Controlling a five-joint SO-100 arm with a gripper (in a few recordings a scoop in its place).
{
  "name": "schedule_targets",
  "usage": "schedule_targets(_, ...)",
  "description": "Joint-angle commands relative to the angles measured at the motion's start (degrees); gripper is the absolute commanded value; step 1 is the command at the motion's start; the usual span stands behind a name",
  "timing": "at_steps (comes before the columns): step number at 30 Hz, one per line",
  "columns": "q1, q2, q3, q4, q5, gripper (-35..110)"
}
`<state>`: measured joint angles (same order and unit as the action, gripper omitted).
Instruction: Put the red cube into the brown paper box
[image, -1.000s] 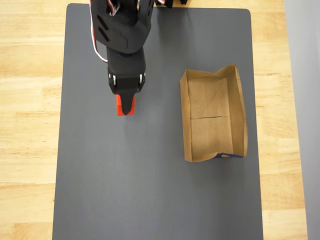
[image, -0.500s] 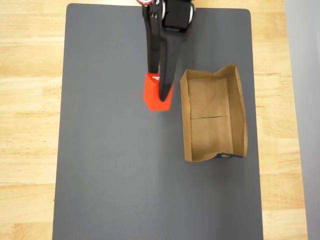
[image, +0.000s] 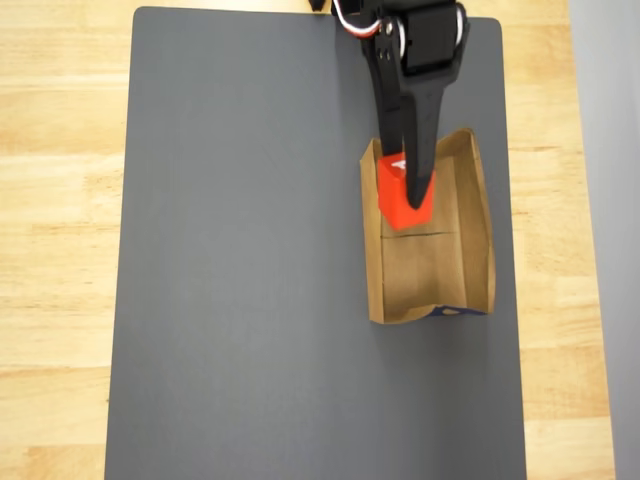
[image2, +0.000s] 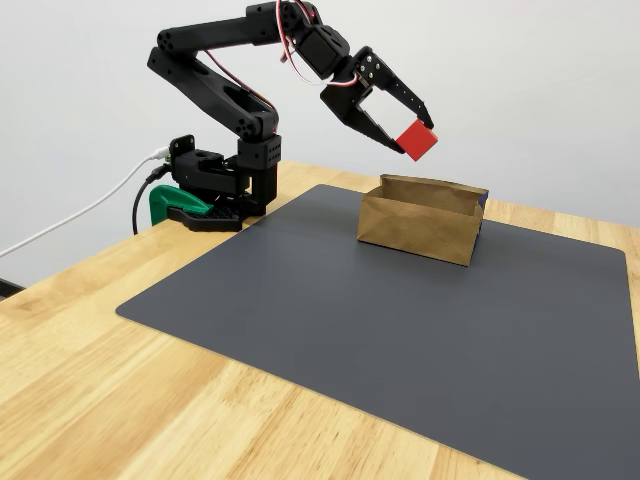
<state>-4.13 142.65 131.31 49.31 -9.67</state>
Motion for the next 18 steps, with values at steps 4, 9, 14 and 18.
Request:
schedule_targets(4,-3.3,-7.9,-0.4,-4.4,-2.8,0)
schedule_targets(9,-5.6,-10.9,-0.2,-5.7,-5.4,0)
schedule_targets(14,-6.5,-11.4,0.4,-5.5,-5.4,21)
schedule_targets(18,-6.4,-11.5,1.4,-6.5,-6.5,23)
